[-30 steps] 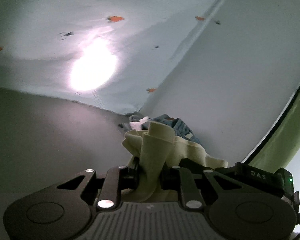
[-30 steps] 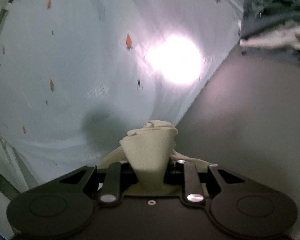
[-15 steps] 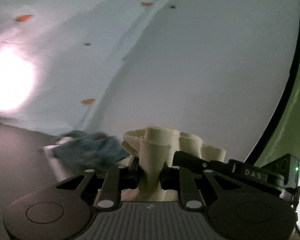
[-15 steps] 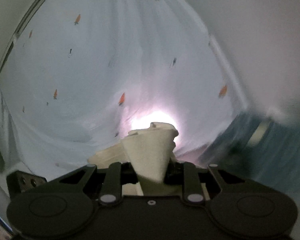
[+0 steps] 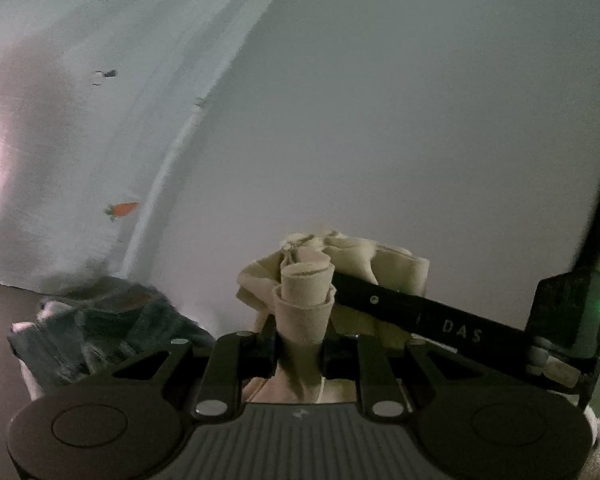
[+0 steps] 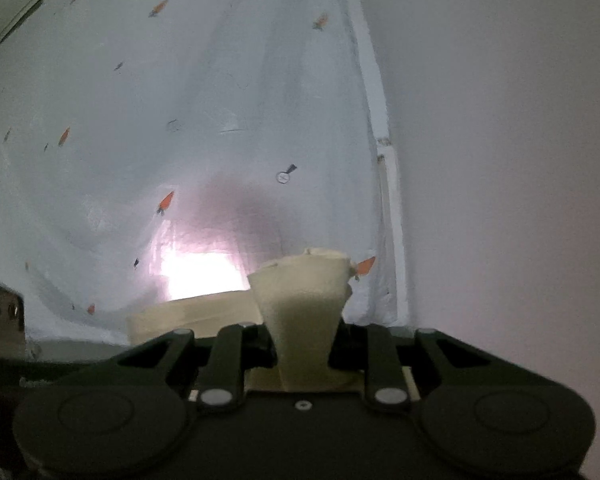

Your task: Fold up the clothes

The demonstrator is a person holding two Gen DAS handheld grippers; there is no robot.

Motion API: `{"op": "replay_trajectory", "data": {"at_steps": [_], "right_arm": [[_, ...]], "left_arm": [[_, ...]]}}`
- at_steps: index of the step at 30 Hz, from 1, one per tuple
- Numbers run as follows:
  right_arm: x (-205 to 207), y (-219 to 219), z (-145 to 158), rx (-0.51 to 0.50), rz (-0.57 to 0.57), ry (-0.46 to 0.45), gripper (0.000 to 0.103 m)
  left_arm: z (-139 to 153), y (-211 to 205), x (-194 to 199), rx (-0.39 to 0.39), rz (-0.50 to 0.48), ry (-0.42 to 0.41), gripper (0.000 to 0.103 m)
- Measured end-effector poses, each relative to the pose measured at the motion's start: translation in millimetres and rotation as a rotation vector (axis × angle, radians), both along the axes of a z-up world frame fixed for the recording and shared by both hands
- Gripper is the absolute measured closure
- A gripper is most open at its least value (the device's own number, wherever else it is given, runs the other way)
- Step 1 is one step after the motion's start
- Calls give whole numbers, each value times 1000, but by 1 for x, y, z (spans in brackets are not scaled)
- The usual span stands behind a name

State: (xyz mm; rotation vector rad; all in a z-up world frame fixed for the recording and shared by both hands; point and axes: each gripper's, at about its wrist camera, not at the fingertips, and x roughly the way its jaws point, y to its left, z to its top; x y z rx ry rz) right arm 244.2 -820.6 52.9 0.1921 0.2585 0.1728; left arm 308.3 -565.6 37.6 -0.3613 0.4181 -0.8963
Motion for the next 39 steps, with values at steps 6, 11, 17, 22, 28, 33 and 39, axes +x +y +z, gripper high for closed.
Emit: {"op": "replay_trajectory", "data": {"at_steps": [6, 11, 17, 22, 28, 33, 39], "right_arm": [[86, -2, -43, 15, -4, 69, 79], [157, 10, -82, -118, -55, 136, 73], [221, 17, -137, -295, -144, 260, 42], [234, 15, -156, -333, -172, 312, 24], [222, 16, -135, -302, -192, 258, 20], [185, 30, -90, -299, -289, 66, 5], [116, 64, -54, -304, -325, -84, 0]], "left_arm": [[-34, -4, 74, 60, 100, 64, 82], [-75, -13, 143, 144, 179, 141, 82], [-130, -18, 198, 205, 189, 254, 78], [-144, -21, 203, 224, 165, 221, 74], [-119, -10, 189, 293, 165, 153, 44], [-73, 26, 149, 268, 226, 1, 12], [-23, 74, 62, 242, 354, -163, 0]]}}
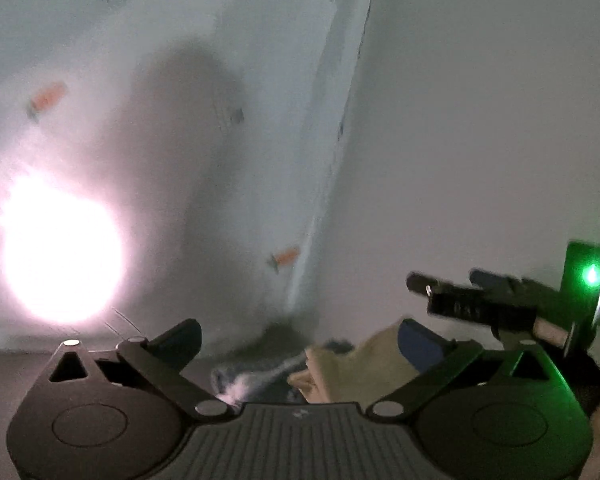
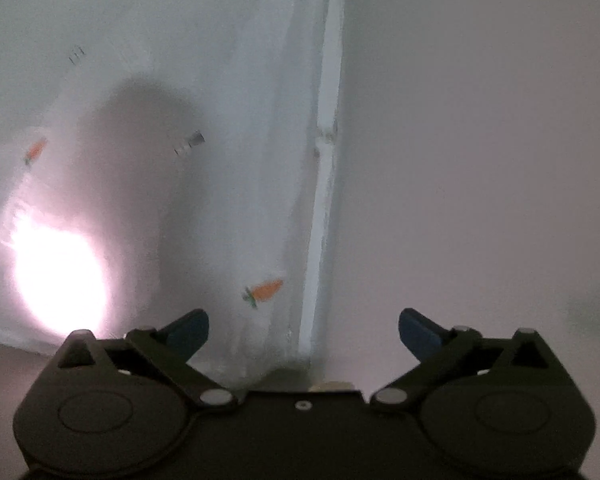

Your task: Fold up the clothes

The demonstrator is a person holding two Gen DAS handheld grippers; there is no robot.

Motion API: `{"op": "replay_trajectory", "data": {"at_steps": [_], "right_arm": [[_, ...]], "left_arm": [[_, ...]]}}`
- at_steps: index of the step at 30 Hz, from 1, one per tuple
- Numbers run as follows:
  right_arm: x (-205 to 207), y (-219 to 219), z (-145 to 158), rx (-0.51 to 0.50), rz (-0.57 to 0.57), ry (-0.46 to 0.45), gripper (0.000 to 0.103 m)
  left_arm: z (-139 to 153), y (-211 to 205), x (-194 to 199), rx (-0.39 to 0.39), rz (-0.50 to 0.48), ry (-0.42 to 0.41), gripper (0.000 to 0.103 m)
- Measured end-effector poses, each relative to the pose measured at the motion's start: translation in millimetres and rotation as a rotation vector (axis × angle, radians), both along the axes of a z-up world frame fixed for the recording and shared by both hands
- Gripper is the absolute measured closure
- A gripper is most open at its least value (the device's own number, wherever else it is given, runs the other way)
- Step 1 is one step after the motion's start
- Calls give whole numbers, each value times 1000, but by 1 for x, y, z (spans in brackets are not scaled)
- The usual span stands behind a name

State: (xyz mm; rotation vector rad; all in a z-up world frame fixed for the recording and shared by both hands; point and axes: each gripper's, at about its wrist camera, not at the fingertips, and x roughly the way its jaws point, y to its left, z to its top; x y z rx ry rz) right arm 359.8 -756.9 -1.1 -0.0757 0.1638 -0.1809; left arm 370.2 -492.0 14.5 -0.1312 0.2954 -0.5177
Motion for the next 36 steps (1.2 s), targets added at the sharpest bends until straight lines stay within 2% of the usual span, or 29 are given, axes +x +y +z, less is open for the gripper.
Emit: {"op": "replay_trajectory", "data": {"at_steps": [3, 6, 9, 11, 15, 18, 22, 25, 27, 32, 36], "right_arm": [[-42, 23, 5, 21, 13, -15, 0], [-73, 47, 7, 70, 12, 0, 0], [-99, 70, 5, 117, 61, 7, 0], [-111, 89, 3, 136, 107, 37, 0], [-143, 133, 8, 159, 181, 67, 0], [-165, 170, 12, 163, 235, 91, 0], [-200, 235, 14, 131, 297, 110, 0], [-216, 280, 12, 163, 311, 135, 0], [-227, 310, 9, 192, 318, 160, 0], [-263, 382, 2, 222, 309, 199, 0], [-293, 434, -5, 211, 294, 247, 0]], "left_arm": [[10, 18, -50, 27, 73, -45, 0], [12, 27, -86, 71, 138, -34, 0], [16, 41, -120, 93, 229, -71, 0], [21, 54, -135, 70, 277, -64, 0], [32, 95, -161, -45, 345, -37, 0], [35, 129, -186, -73, 377, -47, 0], [32, 181, -218, -50, 424, -16, 0], [27, 226, -240, -16, 426, 35, 0], [23, 259, -258, 33, 441, 59, 0], [17, 340, -296, 63, 459, 142, 0], [13, 389, -321, 132, 471, 162, 0]]}}
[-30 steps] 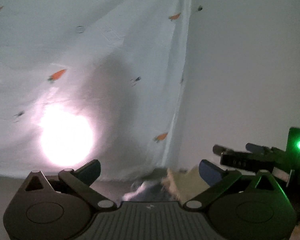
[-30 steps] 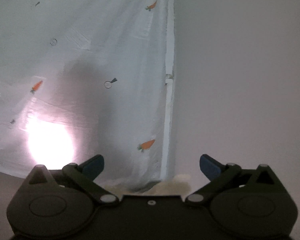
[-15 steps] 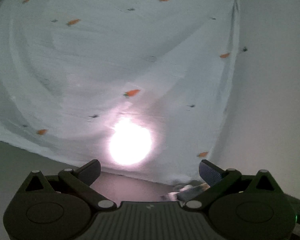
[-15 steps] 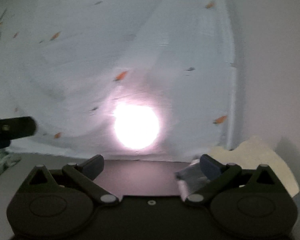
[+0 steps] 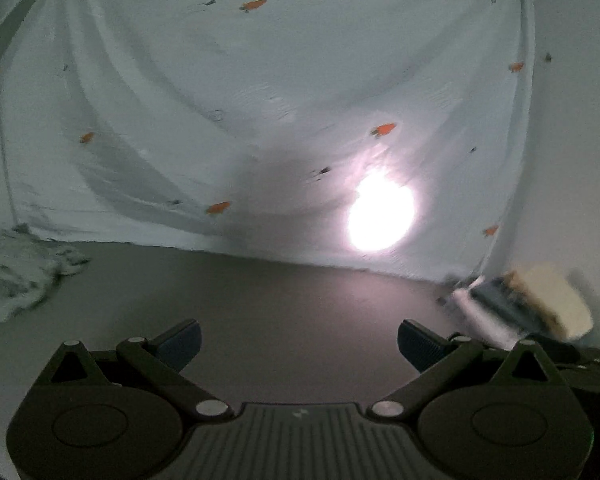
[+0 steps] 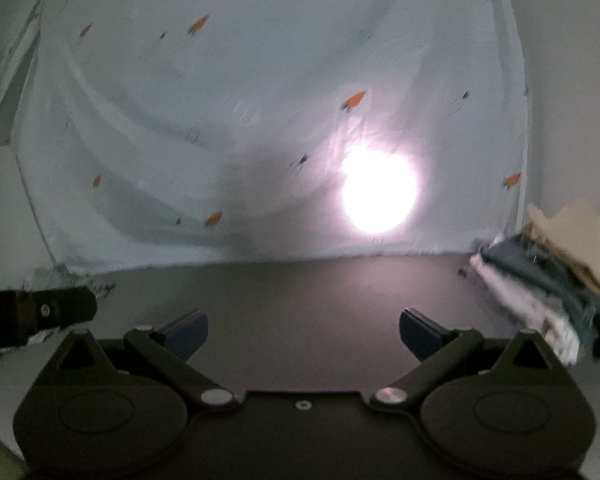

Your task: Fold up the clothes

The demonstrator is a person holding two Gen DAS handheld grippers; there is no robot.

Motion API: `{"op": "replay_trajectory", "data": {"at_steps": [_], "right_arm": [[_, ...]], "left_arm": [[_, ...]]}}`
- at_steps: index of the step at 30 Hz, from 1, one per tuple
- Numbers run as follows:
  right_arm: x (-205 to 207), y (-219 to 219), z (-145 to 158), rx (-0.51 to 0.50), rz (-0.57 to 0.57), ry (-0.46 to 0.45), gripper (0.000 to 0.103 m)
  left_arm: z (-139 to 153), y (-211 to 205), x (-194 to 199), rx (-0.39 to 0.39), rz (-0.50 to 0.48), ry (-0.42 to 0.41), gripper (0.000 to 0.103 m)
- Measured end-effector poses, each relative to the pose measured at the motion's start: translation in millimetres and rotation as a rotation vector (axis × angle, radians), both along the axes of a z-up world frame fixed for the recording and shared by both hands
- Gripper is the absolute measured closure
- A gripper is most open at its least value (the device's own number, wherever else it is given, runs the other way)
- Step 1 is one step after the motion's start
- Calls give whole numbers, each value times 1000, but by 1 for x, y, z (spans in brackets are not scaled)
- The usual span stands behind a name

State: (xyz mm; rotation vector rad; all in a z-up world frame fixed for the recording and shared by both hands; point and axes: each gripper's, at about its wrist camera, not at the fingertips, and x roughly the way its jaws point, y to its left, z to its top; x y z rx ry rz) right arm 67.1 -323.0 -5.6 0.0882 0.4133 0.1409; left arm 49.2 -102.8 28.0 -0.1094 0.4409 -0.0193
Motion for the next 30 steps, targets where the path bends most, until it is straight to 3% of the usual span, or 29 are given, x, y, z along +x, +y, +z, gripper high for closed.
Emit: {"op": "replay_trajectory", "data": {"at_steps": [11, 30], "right_arm": [[-77, 78, -5, -87, -13, 128, 0], [-120, 96, -21, -106, 10, 208, 0]], "left_arm": [[-13, 60, -62, 29, -28, 98, 0], [-35, 81, -113, 12, -10, 179, 0]]}}
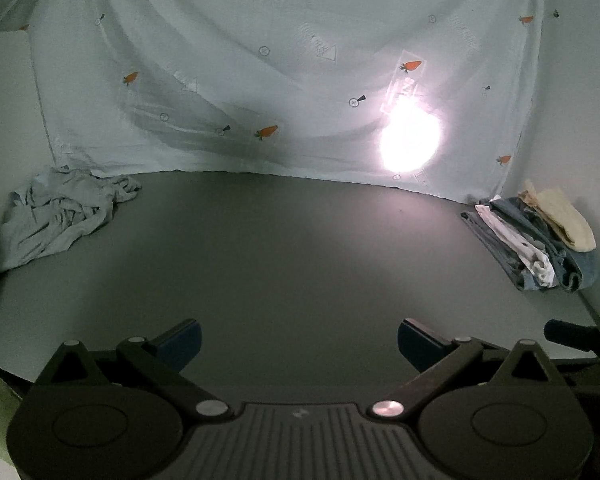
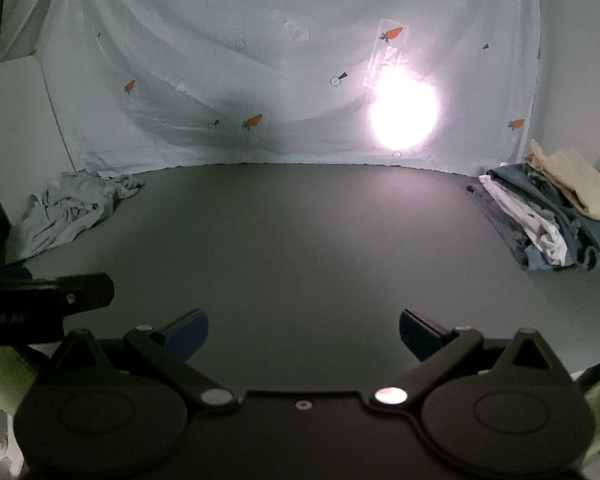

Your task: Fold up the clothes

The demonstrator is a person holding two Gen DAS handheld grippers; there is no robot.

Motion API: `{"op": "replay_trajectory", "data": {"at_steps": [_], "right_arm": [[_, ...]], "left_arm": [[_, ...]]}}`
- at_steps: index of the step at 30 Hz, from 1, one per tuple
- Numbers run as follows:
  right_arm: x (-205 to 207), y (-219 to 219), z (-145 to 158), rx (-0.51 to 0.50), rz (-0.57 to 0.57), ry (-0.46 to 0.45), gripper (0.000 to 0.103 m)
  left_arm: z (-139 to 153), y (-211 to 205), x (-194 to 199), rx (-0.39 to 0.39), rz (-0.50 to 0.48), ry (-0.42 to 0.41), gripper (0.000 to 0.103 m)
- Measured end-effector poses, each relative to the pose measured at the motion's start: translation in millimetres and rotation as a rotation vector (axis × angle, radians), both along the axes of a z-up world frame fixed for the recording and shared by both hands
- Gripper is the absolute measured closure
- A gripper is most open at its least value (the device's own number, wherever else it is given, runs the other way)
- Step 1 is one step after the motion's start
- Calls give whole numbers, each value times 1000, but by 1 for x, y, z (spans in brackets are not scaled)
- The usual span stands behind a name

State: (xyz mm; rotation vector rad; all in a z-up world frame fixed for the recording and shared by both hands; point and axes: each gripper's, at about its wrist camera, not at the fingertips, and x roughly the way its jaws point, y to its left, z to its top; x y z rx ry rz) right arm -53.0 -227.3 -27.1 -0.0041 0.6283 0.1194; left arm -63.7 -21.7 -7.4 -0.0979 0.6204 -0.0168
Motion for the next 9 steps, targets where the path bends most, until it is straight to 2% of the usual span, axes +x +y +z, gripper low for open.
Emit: {"op": "replay_trajectory", "data": {"at_steps": [9], "right_arm": [[-4, 6, 1, -4, -4, -15, 0]], "left_arm": [[1, 5, -5, 12, 2, -6, 0]]}}
